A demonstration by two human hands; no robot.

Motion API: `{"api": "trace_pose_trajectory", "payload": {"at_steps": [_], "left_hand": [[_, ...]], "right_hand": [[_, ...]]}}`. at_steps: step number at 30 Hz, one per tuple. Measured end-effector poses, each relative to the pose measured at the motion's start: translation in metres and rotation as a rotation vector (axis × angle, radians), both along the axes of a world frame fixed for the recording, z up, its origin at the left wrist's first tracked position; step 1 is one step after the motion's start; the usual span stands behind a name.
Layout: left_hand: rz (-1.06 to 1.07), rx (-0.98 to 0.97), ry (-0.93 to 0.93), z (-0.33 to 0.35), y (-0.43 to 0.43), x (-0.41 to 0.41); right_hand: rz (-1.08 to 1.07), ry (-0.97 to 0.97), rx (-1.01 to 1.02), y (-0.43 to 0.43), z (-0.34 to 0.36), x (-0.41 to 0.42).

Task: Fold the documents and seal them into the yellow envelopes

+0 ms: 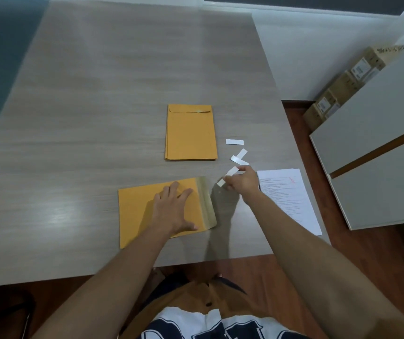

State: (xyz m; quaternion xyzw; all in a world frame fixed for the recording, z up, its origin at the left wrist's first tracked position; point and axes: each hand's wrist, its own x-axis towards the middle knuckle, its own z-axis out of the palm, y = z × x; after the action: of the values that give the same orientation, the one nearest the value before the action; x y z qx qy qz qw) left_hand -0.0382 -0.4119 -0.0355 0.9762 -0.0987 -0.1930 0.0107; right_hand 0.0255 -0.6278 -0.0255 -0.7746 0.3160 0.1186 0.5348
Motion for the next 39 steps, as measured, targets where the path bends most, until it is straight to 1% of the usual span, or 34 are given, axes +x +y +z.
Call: {"api": "trace_pose_trajectory", "payload": {"at_steps": [3, 5, 7, 11, 14, 16, 18, 21, 23, 25, 28, 32, 35, 39], "left_hand": [[0.003, 0.013, 0.013, -0.001, -0.001, 0.000], [0.004, 0.023, 0.020, -0.001, -0.002, 0.001], [0.001, 0.026, 0.022, -0.002, -0.003, 0.001], [0.007, 0.005, 0.050, 0.003, -0.005, 0.004], [0.042, -0.013, 0.082, 0.012, -0.014, 0.013], [0.077, -0.026, 0.034, 0.019, -0.023, 0.018], [0.093, -0.063, -0.065, 0.024, -0.036, 0.021], [0.087, -0.238, -0.158, 0.028, -0.065, 0.024], [0.062, -0.348, -0.134, 0.027, -0.089, 0.022], [0.050, -0.440, -0.071, 0.022, -0.115, 0.017], [0.098, -0.532, 0.034, 0.013, -0.153, 0.008], [0.301, -0.654, 0.152, 0.005, -0.195, 0.006], [0.454, -0.724, 0.232, 0.005, -0.217, 0.007], [0.537, -0.741, 0.254, 0.009, -0.234, 0.008]], "right_hand": [[-0.086, 0.001, -0.035, -0.012, -0.001, 0.018], [-0.152, -0.011, -0.005, -0.018, 0.002, 0.029], [-0.172, -0.016, 0.006, -0.021, 0.009, 0.038], [-0.101, 0.003, -0.060, -0.029, 0.015, 0.041], [0.026, 0.024, -0.233, -0.041, 0.009, 0.024], [0.106, 0.003, -0.330, -0.047, 0.011, 0.009], [0.123, -0.050, -0.380, -0.058, 0.011, -0.004], [0.089, -0.085, -0.490, -0.078, 0.013, -0.023], [0.052, -0.069, -0.583, -0.098, 0.011, -0.036], [0.040, -0.039, -0.693, -0.120, 0.010, -0.051], [0.033, 0.079, -0.776, -0.156, 0.009, -0.074], [0.065, 0.163, -0.751, -0.191, 0.005, -0.094], [0.122, 0.164, -0.687, -0.203, -0.002, -0.102], [0.154, 0.144, -0.701, -0.201, -0.004, -0.106]]}}
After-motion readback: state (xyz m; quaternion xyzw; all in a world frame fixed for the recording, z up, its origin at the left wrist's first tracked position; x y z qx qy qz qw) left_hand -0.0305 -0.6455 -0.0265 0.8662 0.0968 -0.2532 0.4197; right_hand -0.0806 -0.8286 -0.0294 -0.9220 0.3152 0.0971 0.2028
